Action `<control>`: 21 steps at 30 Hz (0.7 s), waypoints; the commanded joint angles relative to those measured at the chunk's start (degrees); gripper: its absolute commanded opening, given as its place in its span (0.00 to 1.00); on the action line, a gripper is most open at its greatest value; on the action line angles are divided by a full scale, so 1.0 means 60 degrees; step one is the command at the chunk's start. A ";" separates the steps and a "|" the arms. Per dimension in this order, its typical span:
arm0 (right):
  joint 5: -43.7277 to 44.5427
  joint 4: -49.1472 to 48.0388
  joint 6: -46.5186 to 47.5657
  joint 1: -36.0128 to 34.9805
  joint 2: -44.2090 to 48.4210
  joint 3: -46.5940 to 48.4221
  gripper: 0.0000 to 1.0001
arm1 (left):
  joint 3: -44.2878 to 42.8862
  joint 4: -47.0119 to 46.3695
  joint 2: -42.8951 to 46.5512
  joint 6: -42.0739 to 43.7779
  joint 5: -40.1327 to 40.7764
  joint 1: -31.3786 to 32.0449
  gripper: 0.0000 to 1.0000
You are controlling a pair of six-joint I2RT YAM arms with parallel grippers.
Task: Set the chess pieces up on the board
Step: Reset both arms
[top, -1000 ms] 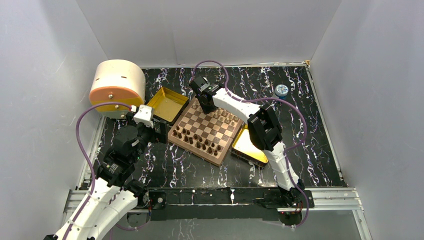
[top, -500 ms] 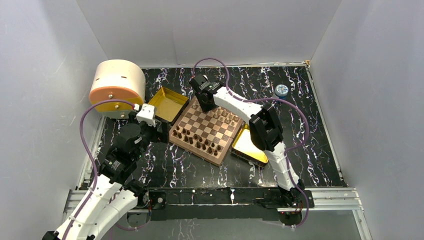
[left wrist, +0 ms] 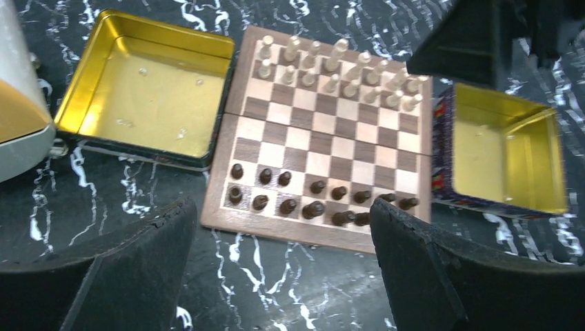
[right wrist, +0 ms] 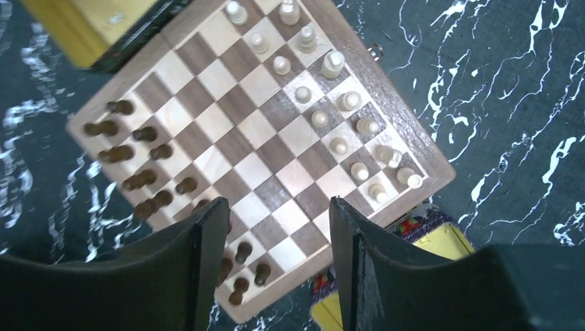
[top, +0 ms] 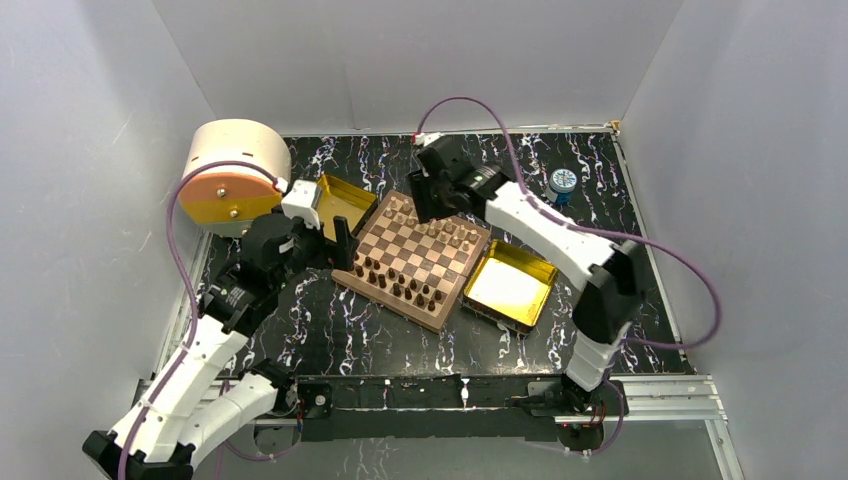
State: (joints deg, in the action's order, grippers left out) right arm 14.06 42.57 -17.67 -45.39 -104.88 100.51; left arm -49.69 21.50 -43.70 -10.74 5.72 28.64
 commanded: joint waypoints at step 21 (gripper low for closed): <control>-0.0775 -0.2834 -0.3119 0.0040 0.7519 -0.6403 0.99 | -0.0980 0.0843 0.1508 -0.2309 -0.1583 0.0015 0.93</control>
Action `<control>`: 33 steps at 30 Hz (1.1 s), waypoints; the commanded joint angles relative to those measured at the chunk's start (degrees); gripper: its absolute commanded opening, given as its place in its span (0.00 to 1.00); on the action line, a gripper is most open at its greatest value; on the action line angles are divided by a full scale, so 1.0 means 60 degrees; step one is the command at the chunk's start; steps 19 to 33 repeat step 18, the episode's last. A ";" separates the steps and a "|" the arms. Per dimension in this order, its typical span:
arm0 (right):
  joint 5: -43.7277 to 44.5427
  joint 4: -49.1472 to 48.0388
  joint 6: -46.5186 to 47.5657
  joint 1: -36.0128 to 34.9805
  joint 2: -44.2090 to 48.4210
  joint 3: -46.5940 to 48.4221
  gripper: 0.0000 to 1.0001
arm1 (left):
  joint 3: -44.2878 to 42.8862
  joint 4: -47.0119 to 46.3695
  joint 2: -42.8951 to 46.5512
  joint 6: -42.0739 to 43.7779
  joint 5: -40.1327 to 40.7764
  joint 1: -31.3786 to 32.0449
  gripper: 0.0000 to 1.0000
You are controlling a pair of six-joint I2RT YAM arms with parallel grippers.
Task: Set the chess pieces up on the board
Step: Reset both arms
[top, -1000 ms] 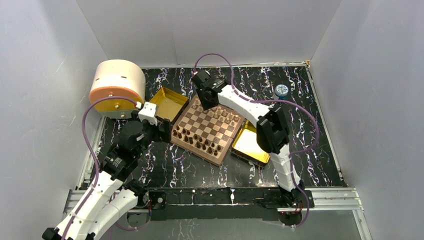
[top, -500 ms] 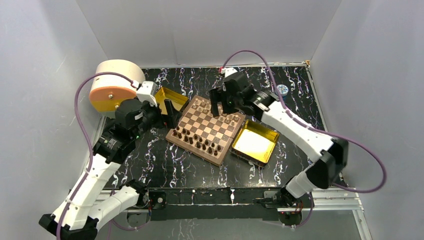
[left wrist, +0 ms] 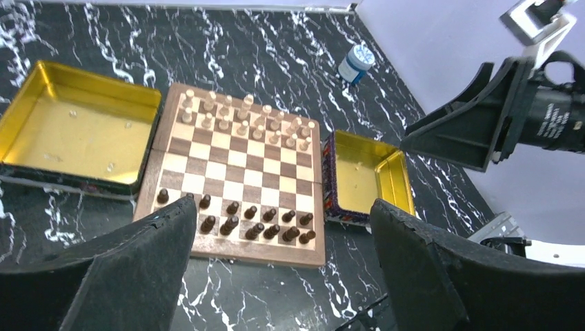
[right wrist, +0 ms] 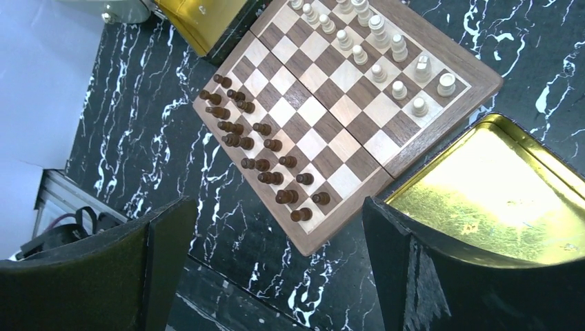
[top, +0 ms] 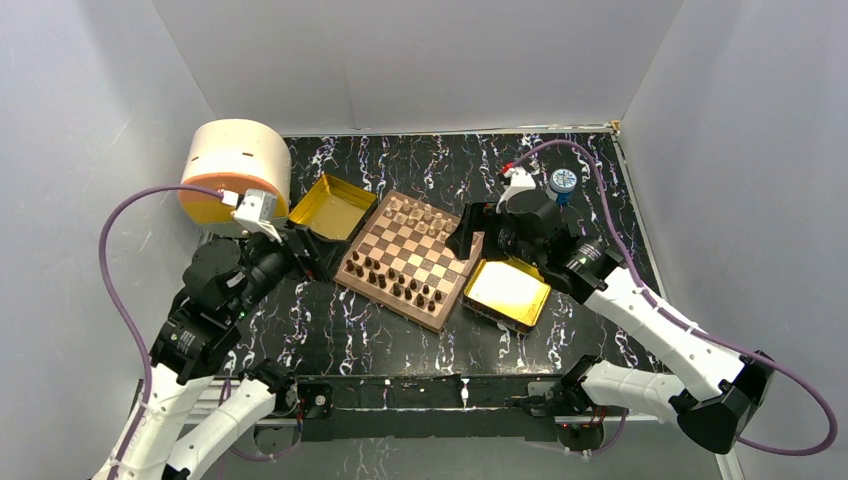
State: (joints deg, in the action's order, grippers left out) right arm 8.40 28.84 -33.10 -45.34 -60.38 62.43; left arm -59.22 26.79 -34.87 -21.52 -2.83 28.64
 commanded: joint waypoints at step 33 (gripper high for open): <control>0.0254 -0.0482 -0.0434 0.0028 0.0274 0.0084 0.99 | 0.1281 -0.0557 0.0055 -0.0548 -0.0389 0.0006 0.94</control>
